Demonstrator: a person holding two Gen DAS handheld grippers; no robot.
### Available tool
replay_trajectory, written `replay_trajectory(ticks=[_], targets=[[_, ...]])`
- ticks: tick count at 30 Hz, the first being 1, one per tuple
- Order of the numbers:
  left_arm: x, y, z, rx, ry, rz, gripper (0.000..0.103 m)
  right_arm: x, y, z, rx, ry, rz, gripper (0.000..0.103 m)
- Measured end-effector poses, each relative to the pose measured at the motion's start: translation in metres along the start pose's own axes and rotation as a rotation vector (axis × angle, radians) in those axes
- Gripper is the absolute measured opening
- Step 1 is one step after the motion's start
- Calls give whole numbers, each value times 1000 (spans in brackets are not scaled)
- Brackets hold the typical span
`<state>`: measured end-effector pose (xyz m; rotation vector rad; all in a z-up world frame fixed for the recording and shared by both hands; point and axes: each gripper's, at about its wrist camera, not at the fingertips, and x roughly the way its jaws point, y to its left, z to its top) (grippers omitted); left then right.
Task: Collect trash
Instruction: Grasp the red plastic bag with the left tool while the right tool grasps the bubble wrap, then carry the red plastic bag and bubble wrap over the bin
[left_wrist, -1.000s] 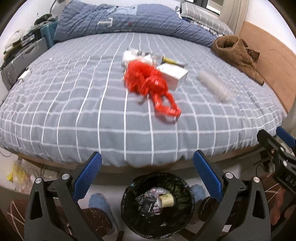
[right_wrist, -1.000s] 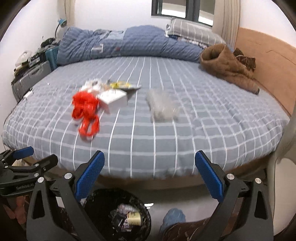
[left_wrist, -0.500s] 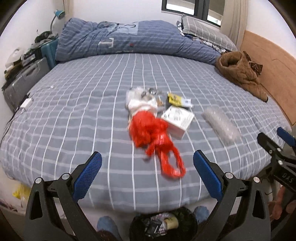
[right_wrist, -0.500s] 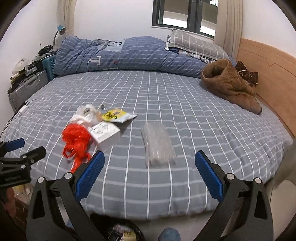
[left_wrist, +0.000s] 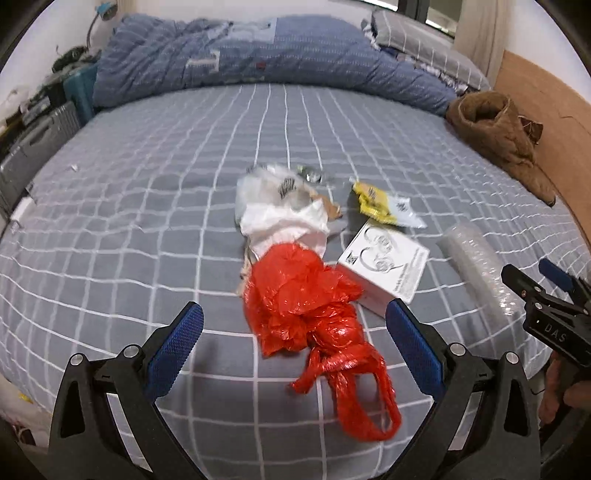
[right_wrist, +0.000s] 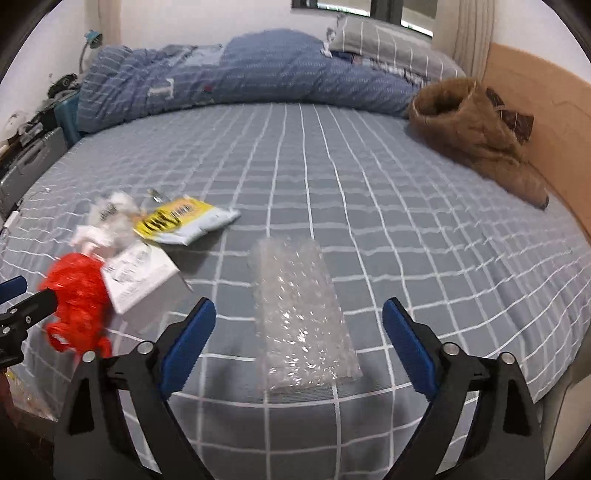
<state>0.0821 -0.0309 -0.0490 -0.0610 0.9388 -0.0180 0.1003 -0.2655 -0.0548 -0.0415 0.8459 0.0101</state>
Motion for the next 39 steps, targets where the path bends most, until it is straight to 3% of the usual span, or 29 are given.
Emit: replay_trajectory(ticks=[11, 14, 16, 19, 21, 24, 39], targets=[[40, -7, -3, 31, 68, 14, 95, 35, -13, -5, 23, 94, 9, 78], [46, -9, -2, 29, 87, 3, 83, 38, -14, -5, 26, 111, 31, 71], [51, -11, -3, 27, 104, -19, 68, 40, -13, -6, 29, 125, 47, 68], [57, -12, -6, 20, 132, -72, 52, 45, -10, -7, 38, 160, 81, 54], [58, -12, -7, 21, 133, -80, 47, 44, -8, -7, 33, 160, 79, 34], [56, -13, -7, 25, 127, -83, 44, 41, -7, -7, 22, 157, 84, 22], [25, -13, -6, 30, 76, -66, 43, 24, -3, -4, 5, 106, 52, 20]])
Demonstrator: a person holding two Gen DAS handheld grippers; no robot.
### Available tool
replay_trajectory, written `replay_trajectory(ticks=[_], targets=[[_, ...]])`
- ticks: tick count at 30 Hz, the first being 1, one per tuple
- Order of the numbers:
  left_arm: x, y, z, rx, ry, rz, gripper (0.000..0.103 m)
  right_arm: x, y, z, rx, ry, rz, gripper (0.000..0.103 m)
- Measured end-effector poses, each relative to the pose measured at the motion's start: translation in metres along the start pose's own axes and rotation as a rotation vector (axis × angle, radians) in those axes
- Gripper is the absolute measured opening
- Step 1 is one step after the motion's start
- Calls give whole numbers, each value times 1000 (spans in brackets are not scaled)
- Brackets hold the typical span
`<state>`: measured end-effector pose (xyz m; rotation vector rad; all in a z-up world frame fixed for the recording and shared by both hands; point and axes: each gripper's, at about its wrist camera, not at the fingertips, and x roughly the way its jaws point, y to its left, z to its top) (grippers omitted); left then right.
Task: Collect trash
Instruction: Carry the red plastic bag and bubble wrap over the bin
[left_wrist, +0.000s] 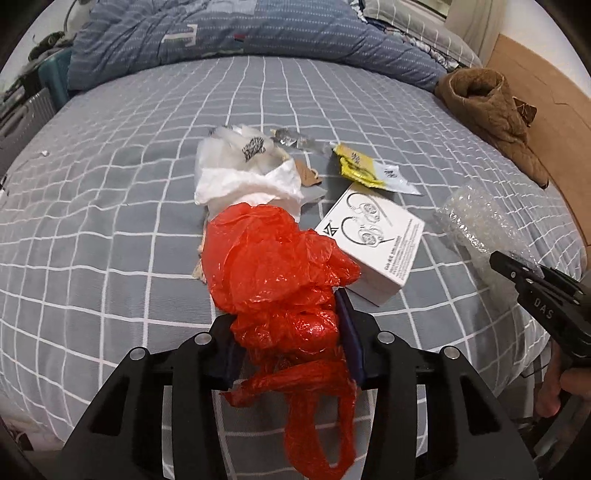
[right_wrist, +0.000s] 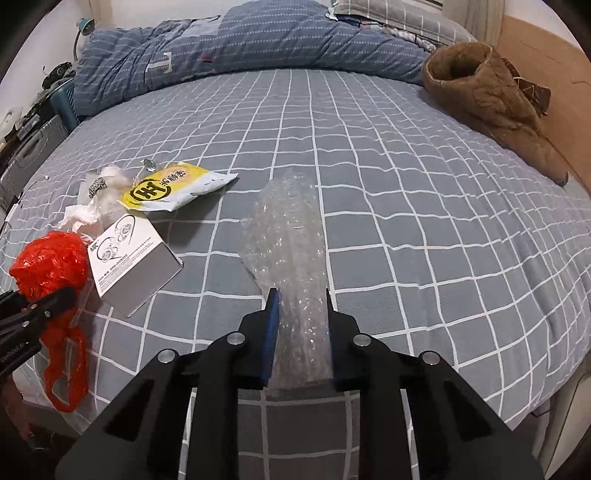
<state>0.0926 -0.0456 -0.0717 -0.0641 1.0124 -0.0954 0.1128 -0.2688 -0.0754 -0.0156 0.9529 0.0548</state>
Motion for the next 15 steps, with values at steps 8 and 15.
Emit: replay_trajectory(ticks=[8, 15], targets=[[-15, -6, -5, 32, -16, 2, 43, -18, 6, 0, -9, -34, 0, 20], [-27, -7, -12, 42, -26, -1, 43, -34, 8, -4, -19, -57, -1, 20]])
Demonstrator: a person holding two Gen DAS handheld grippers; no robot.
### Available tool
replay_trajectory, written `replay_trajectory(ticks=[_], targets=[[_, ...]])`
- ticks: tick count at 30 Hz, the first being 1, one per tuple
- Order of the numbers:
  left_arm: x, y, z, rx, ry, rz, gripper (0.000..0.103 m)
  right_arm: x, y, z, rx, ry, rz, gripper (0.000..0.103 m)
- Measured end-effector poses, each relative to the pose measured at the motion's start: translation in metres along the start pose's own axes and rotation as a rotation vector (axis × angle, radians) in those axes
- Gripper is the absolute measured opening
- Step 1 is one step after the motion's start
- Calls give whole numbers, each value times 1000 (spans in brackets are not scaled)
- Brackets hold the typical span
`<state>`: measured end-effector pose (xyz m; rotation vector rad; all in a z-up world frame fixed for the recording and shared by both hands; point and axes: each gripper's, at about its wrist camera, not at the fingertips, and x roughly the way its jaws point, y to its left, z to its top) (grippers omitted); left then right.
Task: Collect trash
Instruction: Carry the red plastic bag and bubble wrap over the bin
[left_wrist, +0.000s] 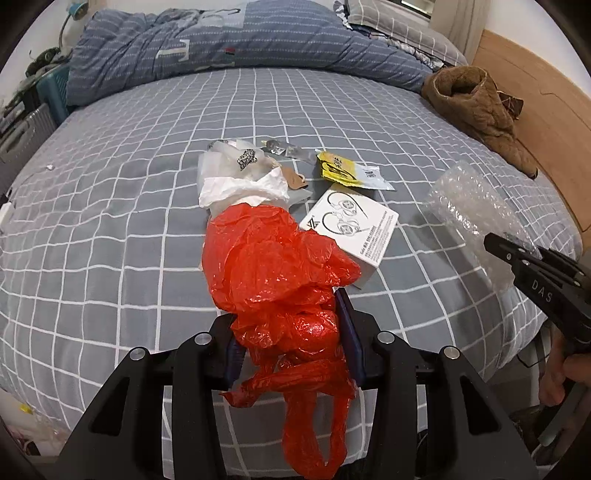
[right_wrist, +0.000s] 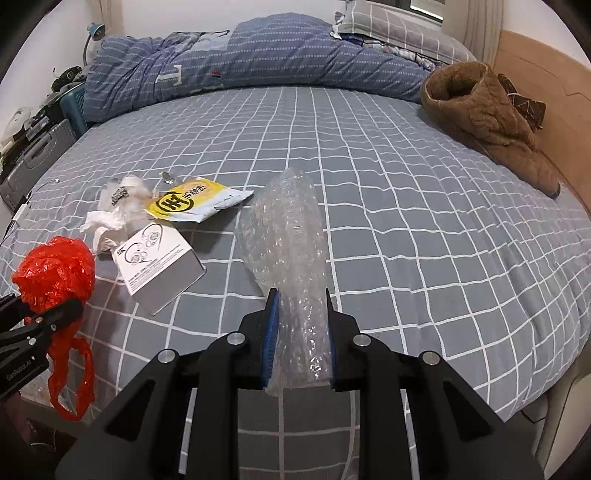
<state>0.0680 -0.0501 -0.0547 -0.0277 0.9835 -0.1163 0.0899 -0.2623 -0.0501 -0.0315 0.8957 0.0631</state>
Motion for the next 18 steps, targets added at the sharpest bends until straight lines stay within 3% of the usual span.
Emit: replay_trajectory(ticks=[18], targets=[[-37, -7, -20, 14, -46, 14, 43, -35, 4, -17, -28, -37, -22, 20]])
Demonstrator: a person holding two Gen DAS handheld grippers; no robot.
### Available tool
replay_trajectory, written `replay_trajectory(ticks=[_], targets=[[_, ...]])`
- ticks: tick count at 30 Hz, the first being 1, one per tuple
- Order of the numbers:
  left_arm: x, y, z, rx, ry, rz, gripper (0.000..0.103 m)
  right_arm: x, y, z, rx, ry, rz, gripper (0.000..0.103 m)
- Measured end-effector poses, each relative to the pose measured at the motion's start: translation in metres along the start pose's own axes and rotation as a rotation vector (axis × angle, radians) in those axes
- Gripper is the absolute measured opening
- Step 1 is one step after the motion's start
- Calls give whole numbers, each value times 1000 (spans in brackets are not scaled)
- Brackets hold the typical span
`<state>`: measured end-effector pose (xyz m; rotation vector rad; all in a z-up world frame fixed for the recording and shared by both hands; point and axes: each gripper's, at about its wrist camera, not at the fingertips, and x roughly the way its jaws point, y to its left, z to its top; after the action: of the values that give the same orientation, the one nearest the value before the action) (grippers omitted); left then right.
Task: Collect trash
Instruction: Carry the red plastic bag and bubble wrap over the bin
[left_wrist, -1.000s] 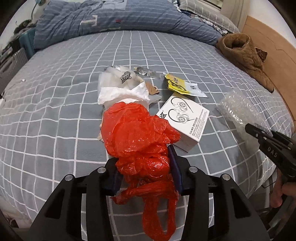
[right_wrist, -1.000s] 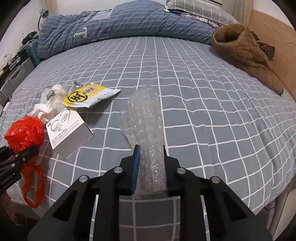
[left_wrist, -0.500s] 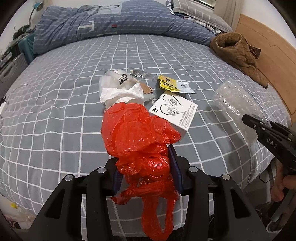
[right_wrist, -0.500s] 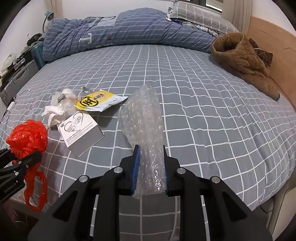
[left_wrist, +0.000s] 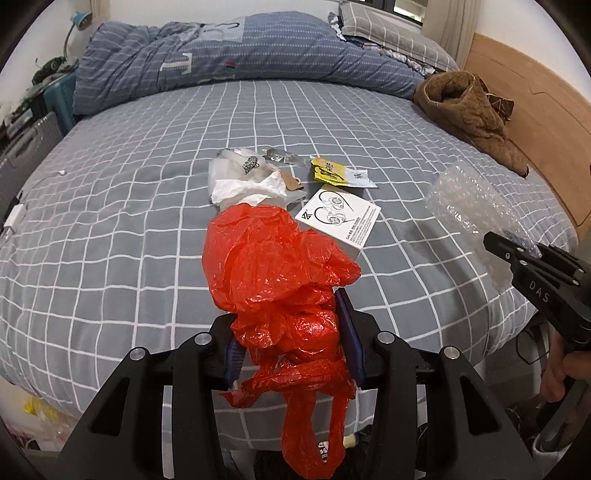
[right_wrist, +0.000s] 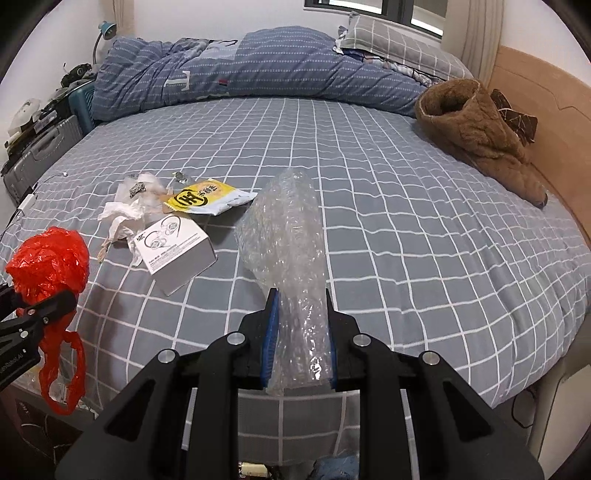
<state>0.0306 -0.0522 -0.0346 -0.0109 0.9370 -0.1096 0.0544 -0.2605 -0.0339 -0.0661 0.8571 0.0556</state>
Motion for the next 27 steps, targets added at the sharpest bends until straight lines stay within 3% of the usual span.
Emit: replay_trajectory(ticks=[27], targets=[[-39, -11, -39, -8, -19, 2, 43, -51, 26, -37, -4, -17, 29, 21]])
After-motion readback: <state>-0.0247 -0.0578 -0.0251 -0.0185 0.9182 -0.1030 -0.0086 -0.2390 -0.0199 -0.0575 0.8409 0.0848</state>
